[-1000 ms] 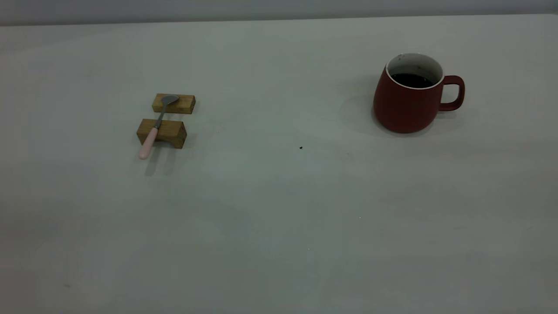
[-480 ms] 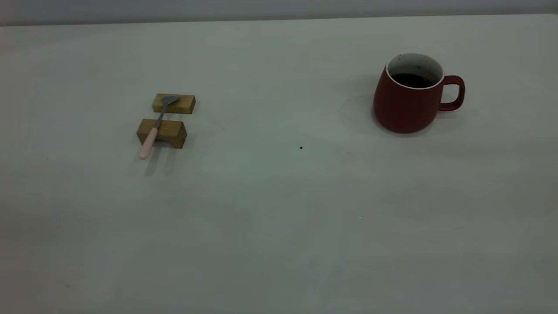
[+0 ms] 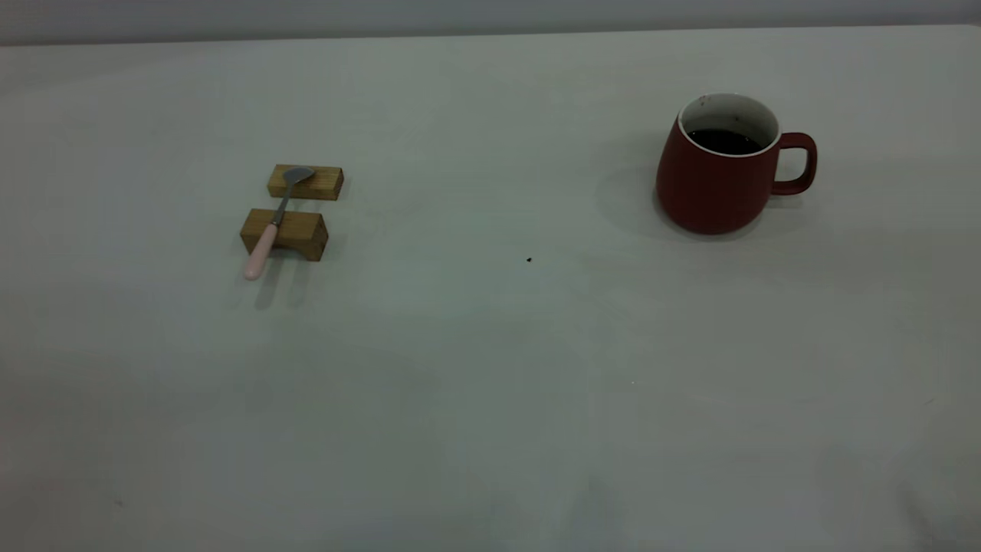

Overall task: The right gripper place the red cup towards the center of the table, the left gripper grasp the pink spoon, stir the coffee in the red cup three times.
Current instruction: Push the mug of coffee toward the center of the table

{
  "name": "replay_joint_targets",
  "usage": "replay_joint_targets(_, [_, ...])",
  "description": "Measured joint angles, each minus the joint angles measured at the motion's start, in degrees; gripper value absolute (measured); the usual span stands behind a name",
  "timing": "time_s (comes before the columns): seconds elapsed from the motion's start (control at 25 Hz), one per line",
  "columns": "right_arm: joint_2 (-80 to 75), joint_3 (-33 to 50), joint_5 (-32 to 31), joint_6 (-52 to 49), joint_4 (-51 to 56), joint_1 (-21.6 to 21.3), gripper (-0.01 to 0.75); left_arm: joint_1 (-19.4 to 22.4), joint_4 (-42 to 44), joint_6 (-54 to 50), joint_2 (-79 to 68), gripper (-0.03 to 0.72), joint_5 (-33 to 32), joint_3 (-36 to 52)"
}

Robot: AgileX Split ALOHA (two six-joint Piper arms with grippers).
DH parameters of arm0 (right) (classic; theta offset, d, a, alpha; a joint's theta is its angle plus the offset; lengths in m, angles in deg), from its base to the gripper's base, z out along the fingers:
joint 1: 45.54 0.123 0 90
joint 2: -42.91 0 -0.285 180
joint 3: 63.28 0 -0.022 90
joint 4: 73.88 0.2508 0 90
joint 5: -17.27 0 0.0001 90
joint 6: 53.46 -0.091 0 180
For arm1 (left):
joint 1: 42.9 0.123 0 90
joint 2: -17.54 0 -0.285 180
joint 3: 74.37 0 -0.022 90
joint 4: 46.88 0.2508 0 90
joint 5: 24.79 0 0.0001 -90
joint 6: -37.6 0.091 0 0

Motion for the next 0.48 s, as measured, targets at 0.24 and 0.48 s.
replay_joint_targets(0.24, [-27.1, -2.8, 14.4, 19.1, 11.1, 0.0, 0.582, 0.0, 0.0, 0.0, 0.0, 0.543, 0.0, 0.0])
replay_joint_targets(0.48, [-54.9, -18.1, 15.7, 43.6, 19.2, 0.0, 0.582, 0.0, 0.0, 0.0, 0.0, 0.543, 0.0, 0.0])
